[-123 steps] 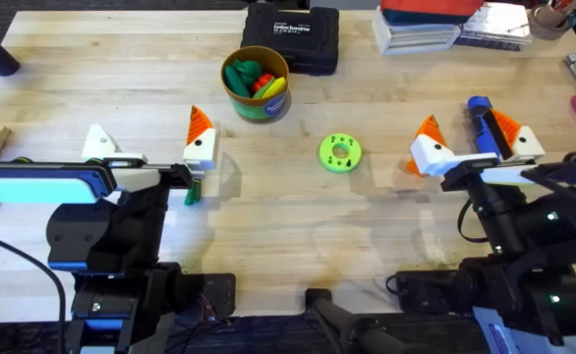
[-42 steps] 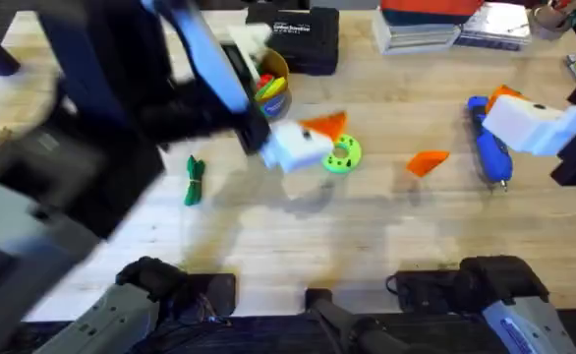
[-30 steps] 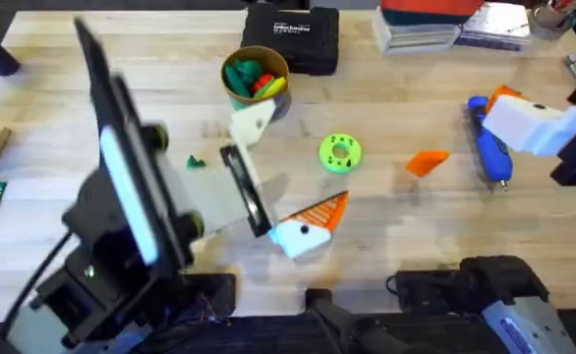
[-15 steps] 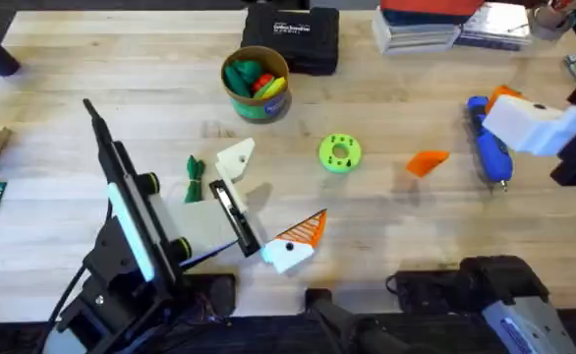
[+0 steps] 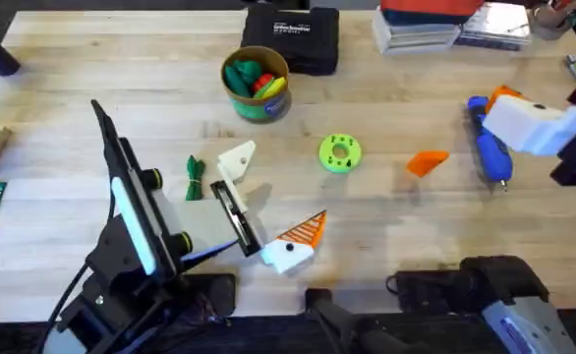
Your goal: Pick up the gripper from the table and insert it into the empty holder that is missing its gripper. Then pick up a screw, insert it into the mounting hole, and use the screwdriver to tighten it. Finally, clean up the table by picking up the vegetable and placing it into the bucket.
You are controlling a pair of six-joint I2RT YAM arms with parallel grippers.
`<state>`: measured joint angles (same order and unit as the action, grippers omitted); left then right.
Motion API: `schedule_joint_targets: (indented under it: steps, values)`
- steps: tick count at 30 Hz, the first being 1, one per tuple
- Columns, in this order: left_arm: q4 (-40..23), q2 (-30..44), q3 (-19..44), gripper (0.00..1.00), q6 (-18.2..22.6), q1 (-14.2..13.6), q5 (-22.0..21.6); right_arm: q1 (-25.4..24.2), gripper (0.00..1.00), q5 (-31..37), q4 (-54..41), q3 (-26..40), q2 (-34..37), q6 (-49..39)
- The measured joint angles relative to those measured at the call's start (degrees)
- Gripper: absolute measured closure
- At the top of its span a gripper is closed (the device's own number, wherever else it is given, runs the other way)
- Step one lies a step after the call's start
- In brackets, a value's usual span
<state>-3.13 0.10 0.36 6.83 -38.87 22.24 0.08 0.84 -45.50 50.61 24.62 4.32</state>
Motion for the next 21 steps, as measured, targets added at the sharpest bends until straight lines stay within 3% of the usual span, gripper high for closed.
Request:
schedule_joint_targets:
  steps: [13,16,21]
  values:
    - [-0.1,0.0,0.0,0.011,-0.3,0.0,-2.0,0.0,0.008,0.0,0.0,0.0,0.0,0.0]
    - [-0.1,0.0,0.0,0.011,-3.2,0.0,-2.4,0.0,0.007,0.0,0.0,0.0,0.0,0.0]
    - [-0.1,0.0,0.0,0.011,-11.8,0.0,-2.6,0.0,0.007,0.0,-0.1,0.0,0.0,0.0]
